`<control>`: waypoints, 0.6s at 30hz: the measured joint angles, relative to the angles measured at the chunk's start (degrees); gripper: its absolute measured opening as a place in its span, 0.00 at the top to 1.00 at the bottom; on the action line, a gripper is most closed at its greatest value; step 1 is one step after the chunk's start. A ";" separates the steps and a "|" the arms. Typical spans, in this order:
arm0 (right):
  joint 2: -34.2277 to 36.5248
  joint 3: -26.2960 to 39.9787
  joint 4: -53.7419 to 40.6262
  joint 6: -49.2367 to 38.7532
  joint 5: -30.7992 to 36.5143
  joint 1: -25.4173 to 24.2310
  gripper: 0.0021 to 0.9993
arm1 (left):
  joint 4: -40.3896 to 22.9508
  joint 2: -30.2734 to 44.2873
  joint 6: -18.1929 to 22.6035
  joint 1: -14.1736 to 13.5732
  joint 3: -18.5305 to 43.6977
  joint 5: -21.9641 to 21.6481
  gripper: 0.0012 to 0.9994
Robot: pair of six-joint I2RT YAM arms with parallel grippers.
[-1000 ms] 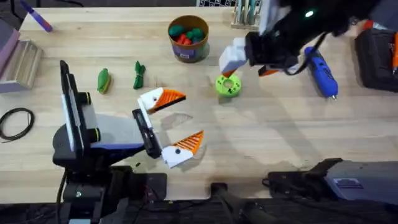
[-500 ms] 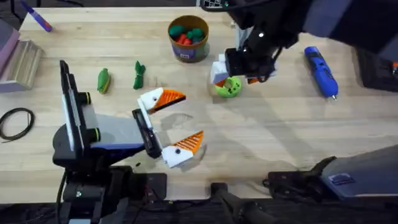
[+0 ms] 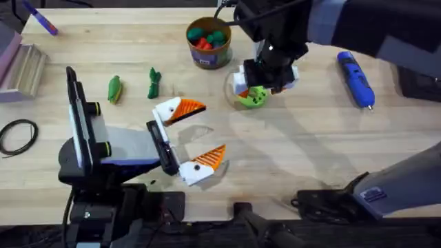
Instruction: Pick up the gripper from the table and insert it into the empty holder that is missing its gripper. Then pick up a screw, insert it into the mounting hole, and use the screwdriver to tighten it. Finally, clean up the table by picking up the vegetable and placing it into the bucket.
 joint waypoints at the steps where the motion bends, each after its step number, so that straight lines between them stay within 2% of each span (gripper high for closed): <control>1: 0.44 0.00 0.12 0.35 0.09 0.09 0.27 | 0.00 0.00 0.00 0.00 0.00 0.00 0.01; 12: 1.66 -0.22 2.46 3.51 0.09 0.22 0.31 | 0.00 -0.02 0.00 0.00 0.00 0.00 0.01; 18: 1.66 -2.80 3.37 4.82 0.10 0.20 0.32 | 0.00 -0.01 0.00 0.00 0.00 0.00 0.01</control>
